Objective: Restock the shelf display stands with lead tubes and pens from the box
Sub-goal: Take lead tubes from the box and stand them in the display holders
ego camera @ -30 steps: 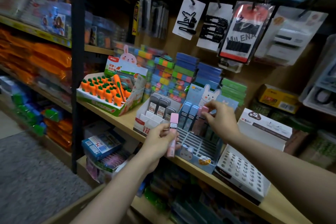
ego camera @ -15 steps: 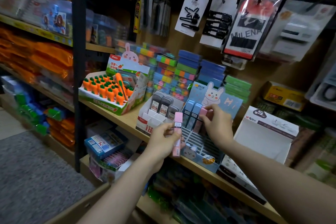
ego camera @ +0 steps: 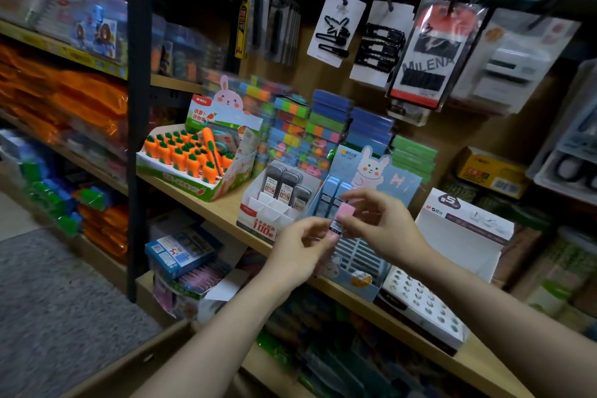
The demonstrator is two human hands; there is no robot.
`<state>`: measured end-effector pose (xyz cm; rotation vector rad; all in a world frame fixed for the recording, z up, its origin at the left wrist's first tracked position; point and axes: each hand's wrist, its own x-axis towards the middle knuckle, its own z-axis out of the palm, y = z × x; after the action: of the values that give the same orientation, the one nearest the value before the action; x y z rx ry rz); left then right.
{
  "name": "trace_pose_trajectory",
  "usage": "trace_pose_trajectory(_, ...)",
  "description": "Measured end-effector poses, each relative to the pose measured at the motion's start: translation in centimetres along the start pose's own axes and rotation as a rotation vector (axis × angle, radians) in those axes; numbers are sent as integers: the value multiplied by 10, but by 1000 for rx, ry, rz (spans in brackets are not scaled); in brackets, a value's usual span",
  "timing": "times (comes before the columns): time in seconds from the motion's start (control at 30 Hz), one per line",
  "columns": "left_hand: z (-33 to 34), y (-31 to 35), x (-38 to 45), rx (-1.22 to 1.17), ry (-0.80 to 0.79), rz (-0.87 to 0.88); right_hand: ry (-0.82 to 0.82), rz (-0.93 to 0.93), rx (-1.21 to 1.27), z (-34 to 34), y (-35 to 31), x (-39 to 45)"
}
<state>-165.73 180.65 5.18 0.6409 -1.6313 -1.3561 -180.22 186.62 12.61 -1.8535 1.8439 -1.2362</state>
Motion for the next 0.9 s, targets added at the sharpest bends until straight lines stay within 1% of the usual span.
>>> trace_pose_trajectory(0.07,3,4,-3,133,5,50,1,8,-40,-10,-3,2)
trace_pose_trajectory(0.13,1,1,-6,403,-4,141,89,41,-95,-29,0,10)
trace_pose_trajectory(0.17,-2,-2,-8,553,-35,193,148,34,-168,-40,2,14)
trace_pose_trajectory(0.23,-8,-12,-13,827,-144,244,230,-2,-324,-53,9,18)
trace_pose_trajectory(0.27,-11,-19,-16,933,-210,229,247,-13,-381,-55,14,19)
trace_pose_trajectory(0.33,-14,-30,-20,1059,-314,172,260,-36,-432,-50,24,20)
trace_pose_trajectory(0.43,-17,-37,-21,1112,-329,195,278,-65,-440,-36,32,27)
trace_pose_trajectory(0.6,-21,-36,-21,1097,-329,211,278,-56,-426,-19,36,41)
trace_pose_trajectory(0.73,-21,-36,-20,1082,-325,221,273,-27,-419,-19,37,45)
trace_pose_trajectory(0.9,-22,-37,-16,1038,-298,232,288,-42,-474,-27,39,39)
